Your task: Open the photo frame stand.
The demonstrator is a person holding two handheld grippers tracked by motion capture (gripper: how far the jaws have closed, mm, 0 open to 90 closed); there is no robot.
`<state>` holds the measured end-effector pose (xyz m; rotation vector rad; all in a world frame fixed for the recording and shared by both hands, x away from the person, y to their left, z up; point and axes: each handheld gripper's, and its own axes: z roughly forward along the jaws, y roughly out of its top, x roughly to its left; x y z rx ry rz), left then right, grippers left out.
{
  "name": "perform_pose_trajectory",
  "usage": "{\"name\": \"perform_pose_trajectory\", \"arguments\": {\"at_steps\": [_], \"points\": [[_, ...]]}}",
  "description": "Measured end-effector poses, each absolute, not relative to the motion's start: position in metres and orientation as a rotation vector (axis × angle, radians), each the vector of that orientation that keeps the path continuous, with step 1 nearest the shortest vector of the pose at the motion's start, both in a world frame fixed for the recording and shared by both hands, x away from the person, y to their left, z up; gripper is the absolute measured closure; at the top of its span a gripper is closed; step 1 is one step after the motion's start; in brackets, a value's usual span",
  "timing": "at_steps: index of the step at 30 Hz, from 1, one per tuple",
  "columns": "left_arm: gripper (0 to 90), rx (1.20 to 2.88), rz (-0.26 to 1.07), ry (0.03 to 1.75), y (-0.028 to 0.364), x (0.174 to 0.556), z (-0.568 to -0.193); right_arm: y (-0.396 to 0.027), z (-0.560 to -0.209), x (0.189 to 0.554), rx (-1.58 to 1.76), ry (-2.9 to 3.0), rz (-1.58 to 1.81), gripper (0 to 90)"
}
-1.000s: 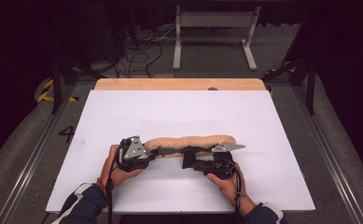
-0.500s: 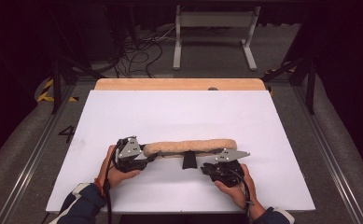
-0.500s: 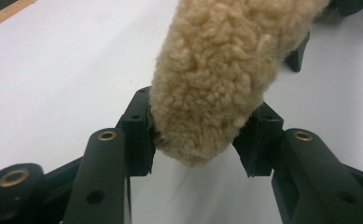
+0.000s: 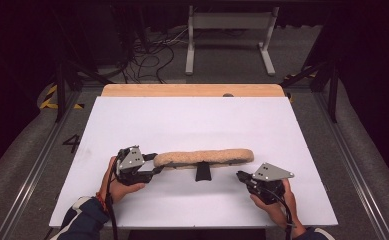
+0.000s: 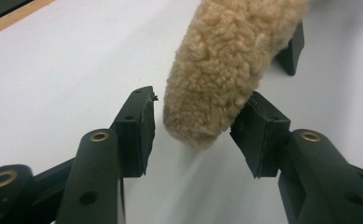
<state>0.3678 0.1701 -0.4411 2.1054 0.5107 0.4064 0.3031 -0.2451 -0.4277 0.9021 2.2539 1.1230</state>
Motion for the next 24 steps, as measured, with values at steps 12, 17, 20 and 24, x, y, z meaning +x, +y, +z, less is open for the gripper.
{"name": "perform_pose_trajectory", "arguments": {"at_steps": [12,17,20,24], "points": [[36.0,2.049,0.446,0.528,0.185,0.352,-0.431,-0.278,-0.412,0.299,0.998,2.103,1.157,90.0],[29.1,2.039,0.426,0.536,0.179,0.354,-0.433,-0.278,-0.402,0.301,1.021,2.076,1.213,87.7],[25.4,2.050,0.424,0.539,0.174,0.357,-0.435,-0.277,-0.403,0.303,1.050,2.081,1.216,87.9],[26.8,2.028,0.431,0.531,0.169,0.358,-0.434,-0.276,-0.408,0.309,1.076,2.061,1.155,89.6]]}}
